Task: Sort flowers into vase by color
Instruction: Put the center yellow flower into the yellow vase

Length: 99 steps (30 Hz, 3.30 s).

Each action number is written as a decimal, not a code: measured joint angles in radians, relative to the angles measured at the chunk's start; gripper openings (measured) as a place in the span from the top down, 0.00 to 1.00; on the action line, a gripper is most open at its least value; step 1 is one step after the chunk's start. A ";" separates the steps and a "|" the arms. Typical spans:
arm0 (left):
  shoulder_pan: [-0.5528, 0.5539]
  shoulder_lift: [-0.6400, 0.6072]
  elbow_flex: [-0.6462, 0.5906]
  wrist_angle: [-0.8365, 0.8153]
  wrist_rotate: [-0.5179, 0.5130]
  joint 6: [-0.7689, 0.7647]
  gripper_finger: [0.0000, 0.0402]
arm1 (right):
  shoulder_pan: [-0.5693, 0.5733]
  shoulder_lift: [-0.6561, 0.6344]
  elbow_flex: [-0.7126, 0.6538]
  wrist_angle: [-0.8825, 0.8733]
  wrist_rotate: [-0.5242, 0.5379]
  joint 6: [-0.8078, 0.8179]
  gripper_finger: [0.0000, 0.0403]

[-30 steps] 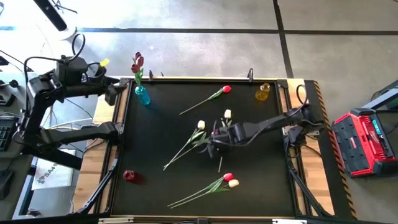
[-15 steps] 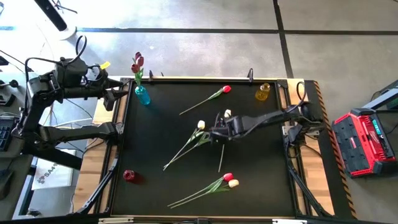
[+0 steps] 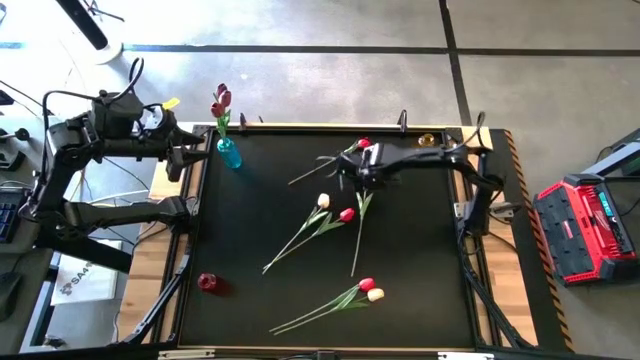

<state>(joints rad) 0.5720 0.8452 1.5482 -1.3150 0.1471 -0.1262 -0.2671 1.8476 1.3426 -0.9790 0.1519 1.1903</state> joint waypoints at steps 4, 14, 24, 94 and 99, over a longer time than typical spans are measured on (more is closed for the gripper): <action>-0.001 0.001 0.000 0.041 -0.004 -0.011 0.43 | -0.051 0.045 0.000 0.033 -0.077 -0.049 0.64; -0.001 0.015 0.000 0.056 -0.071 -0.029 0.43 | -0.044 0.140 0.000 0.030 -0.133 -0.074 0.72; -0.001 0.034 0.000 0.028 -0.071 -0.037 0.43 | -0.050 0.151 0.003 0.054 -0.161 -0.147 0.97; -0.142 0.176 0.000 0.110 -0.242 -0.211 0.43 | -0.535 -0.654 0.000 0.375 0.773 -0.833 1.00; -0.163 0.184 0.000 0.111 -0.242 -0.202 0.43 | -0.539 -0.619 0.000 0.370 0.755 -0.853 1.00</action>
<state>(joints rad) 0.4091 1.0294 1.5478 -1.2041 -0.0952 -0.3282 -0.8059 1.2289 1.3422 -0.6088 0.9070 0.3375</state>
